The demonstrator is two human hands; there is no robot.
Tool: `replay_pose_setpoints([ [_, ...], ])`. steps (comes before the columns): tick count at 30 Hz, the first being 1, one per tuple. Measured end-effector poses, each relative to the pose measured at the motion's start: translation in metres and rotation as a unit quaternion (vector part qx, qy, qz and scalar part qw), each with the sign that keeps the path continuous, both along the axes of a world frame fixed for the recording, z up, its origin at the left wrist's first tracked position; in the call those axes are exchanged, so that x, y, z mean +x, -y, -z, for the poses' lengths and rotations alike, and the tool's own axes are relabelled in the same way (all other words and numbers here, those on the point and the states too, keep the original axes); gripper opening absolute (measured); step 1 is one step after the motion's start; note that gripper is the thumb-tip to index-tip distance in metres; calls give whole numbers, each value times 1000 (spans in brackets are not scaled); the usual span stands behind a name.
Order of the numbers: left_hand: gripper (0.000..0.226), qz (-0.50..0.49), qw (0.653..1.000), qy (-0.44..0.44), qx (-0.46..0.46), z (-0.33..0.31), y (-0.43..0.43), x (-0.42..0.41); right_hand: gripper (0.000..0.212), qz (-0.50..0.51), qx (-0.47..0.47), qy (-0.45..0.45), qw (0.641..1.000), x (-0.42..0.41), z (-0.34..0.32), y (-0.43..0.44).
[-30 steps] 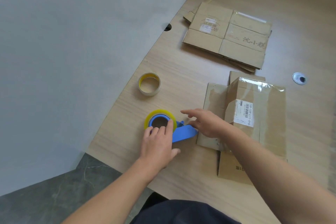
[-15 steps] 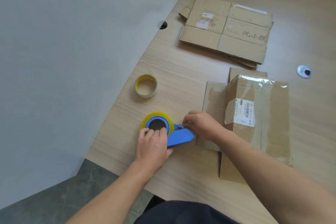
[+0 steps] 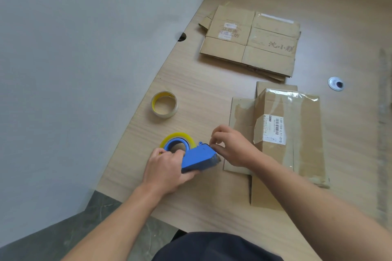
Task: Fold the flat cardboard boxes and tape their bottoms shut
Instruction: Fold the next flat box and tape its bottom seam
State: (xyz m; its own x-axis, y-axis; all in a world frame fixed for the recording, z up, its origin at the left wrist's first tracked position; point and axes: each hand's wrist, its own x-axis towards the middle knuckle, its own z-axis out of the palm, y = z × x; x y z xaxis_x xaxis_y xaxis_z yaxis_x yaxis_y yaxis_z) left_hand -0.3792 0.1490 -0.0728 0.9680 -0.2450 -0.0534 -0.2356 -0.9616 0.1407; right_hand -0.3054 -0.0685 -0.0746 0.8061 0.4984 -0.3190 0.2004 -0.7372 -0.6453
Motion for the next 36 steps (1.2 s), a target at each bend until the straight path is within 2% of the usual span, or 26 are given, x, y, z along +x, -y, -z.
replay_pose_setpoints([
  [5, 57, 46, 999, 7, -14, -16, -11, 0, 9, 11, -6, 16, 1000, -10, -23, 15],
  [9, 59, 32, 996, -71, -38, -23, -30, 2, 8, 65, -12, 25, 998, -24, -49, 42],
  [12, 54, 80, 987, -130, -52, -27, -35, 2, 12, 80, -12, 12, 997, -43, -63, 57],
  [17, 58, 134, 976, -171, -22, -37, -21, 12, 15, 166, 19, -5, 986, -77, -78, 89],
  [20, 54, 158, 966, -204, -26, -46, -9, 23, 16, 264, 69, -10, 962, -99, -83, 121],
  [24, 46, 176, 954, -242, -31, -61, 5, 36, 20, 416, 168, -51, 892, -129, -87, 168],
  [27, 46, 190, 944, -268, -33, -70, 31, 43, 15, 465, 210, -108, 853, -145, -81, 182],
  [33, 45, 211, 929, -304, 9, -79, 77, 54, 14, 507, 236, -82, 825, -163, -62, 203],
  [36, 48, 184, 927, -327, 11, -82, 88, 57, 12, 494, 187, -71, 846, -167, -55, 216],
])
